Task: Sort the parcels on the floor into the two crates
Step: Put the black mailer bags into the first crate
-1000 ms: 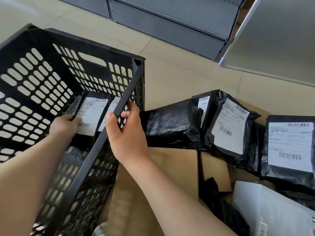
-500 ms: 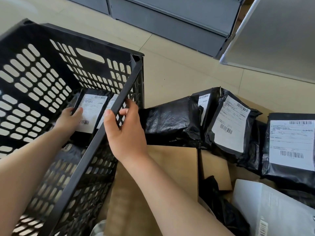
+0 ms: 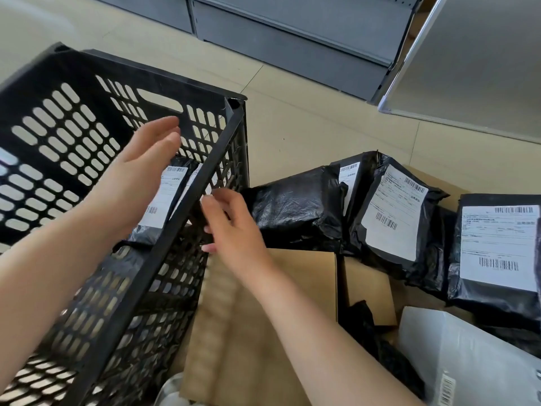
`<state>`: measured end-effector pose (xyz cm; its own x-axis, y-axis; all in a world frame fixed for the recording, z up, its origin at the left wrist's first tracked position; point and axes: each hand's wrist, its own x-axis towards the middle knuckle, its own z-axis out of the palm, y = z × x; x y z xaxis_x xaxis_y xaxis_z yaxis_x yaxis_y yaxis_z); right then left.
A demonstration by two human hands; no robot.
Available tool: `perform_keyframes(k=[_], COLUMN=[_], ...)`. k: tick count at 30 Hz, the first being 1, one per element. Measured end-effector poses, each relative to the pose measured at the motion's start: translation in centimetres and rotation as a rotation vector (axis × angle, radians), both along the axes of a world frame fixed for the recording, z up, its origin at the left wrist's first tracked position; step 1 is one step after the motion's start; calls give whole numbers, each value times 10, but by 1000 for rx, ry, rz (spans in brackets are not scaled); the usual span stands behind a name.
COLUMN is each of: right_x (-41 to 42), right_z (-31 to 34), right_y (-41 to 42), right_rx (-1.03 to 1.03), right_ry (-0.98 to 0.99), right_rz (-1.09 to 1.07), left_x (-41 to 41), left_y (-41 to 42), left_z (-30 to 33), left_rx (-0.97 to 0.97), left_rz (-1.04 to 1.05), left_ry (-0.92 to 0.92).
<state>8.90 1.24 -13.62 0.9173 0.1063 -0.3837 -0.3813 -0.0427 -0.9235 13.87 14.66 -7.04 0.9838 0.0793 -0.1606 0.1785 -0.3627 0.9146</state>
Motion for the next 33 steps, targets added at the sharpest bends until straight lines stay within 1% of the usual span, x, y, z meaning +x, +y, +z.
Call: perform_keyframes(k=[2,4,6,8,10,13,15,17,20,23,25,27,30,33], right_x=[-3,-4,-1,1,2,-1,1,3,3,-2,-5,-6,-6,-7], right_z=[-4,-10,-13,-17,-22,-28,-30,-34,-38,-39,-42,-45,-48,-48], right_y=[-21,-47,-74,-100,-117,-125,-128,-133,-140,-146,-151,-157,-164,-165], right_rx=[-72,-210,-408,-629,-751,-915,-988,-1021,-950,-916,-911,-925,-940,-893], right_ry=[-53,-147,-211,-215,-214,-339,-383,-363,-265,-190,-174,-140,-162,-217], right_rz=[-12,-52,-109,-148,-125,-26,-25,-48,-106,-165,-147,-83,-62,-80], left_x=[-12,-22,-34,-45,-54,-64,-66,-63,-53,-50,-51,-53,-55,-57], left_y=[-13,-25,-36,-48,-62,-78,-86,-92,-96,-95,-95,-95,-96,-97], left_z=[15,25,30,26,18,-4,-20,-31,-48,-64,-74,-82,-94,-101], left_rx=[95,235,352,400,446,590,653,652,636,573,539,532,560,551], left_rz=[-85,-175,-257,-333,-406,-459,-452,-432,-418,-392,-371,-362,-367,-372], left_ry=[-37,-98,-170,-223,-194,-102,-95,-42,13,89,127,140,149,171])
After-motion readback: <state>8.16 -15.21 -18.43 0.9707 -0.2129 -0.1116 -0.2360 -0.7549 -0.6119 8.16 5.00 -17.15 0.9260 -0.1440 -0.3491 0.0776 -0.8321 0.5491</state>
